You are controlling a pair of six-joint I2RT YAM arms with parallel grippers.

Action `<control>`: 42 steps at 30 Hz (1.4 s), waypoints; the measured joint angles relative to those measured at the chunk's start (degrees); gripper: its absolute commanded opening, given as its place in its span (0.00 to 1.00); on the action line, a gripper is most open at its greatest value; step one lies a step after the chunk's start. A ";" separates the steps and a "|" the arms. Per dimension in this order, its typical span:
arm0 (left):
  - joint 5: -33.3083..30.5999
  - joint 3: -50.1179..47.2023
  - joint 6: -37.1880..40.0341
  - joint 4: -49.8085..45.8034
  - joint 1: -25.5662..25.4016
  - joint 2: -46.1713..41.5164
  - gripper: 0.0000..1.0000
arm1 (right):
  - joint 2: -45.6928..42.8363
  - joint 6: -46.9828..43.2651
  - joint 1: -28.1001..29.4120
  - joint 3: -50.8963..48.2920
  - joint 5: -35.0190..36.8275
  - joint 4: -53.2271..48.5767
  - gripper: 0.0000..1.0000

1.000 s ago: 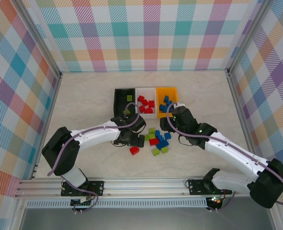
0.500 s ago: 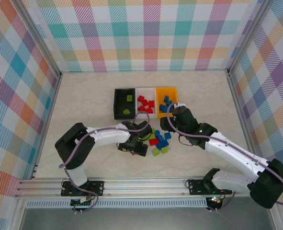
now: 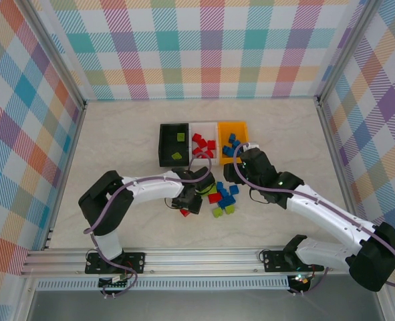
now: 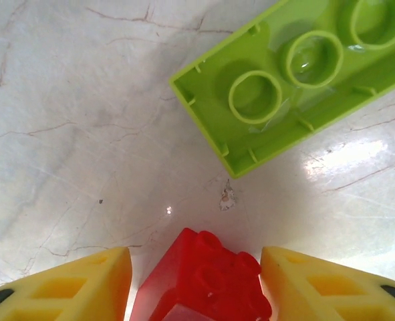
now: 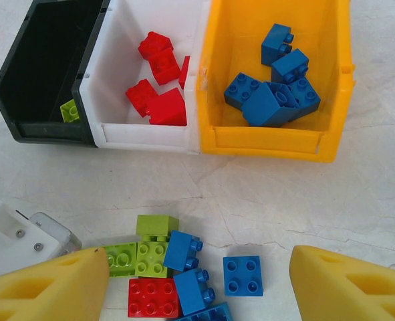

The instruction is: Sort the legos into containers by color

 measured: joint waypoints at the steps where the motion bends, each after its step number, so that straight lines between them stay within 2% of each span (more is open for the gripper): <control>1: -0.17 0.20 0.00 0.00 0.00 -0.26 0.52 | -0.02 0.00 0.00 0.00 0.02 0.00 0.72; 6: -0.94 4.02 -0.15 -0.83 1.44 -3.96 0.50 | -0.63 0.04 -0.04 -0.42 0.44 0.02 0.72; 8: -0.81 7.61 -0.17 -0.96 3.23 -4.28 0.58 | -0.66 0.15 -0.04 -0.44 0.63 0.00 0.72; 11: -0.92 13.14 0.50 -2.19 5.31 -3.65 0.77 | -0.66 0.17 -0.04 -0.44 0.83 -0.07 0.72; 13: -0.85 14.60 1.16 -2.25 6.10 -3.69 0.81 | -0.76 0.17 -0.04 -0.50 0.83 -0.17 0.72; 21: 1.27 3.04 2.78 -4.81 2.69 -4.00 0.93 | -2.36 0.17 -0.04 -1.20 0.81 -0.15 0.72; 25: 1.86 -0.52 2.56 -4.33 1.31 -4.00 0.95 | -2.34 0.17 -0.04 -1.27 0.81 -0.11 0.72; 28: 1.66 -0.83 2.58 -4.04 1.29 -3.82 0.92 | -2.34 0.20 -0.04 -1.27 0.81 -0.11 0.72; 33: 1.22 -0.81 2.93 -1.97 1.29 -1.36 0.79 | -2.23 0.20 -0.04 -1.27 0.83 -0.15 0.72; 35: 1.18 -0.81 3.02 -1.14 1.29 0.13 0.70 | -2.25 0.22 -0.04 -1.27 0.83 -0.15 0.72; 38: 1.51 -0.81 3.10 -0.15 1.27 0.72 0.52 | -2.25 0.20 -0.04 -1.29 0.87 -0.17 0.72; 42: 1.60 -0.83 2.97 0.42 1.27 0.72 0.40 | -2.25 0.20 -0.04 -1.31 1.29 -0.17 0.72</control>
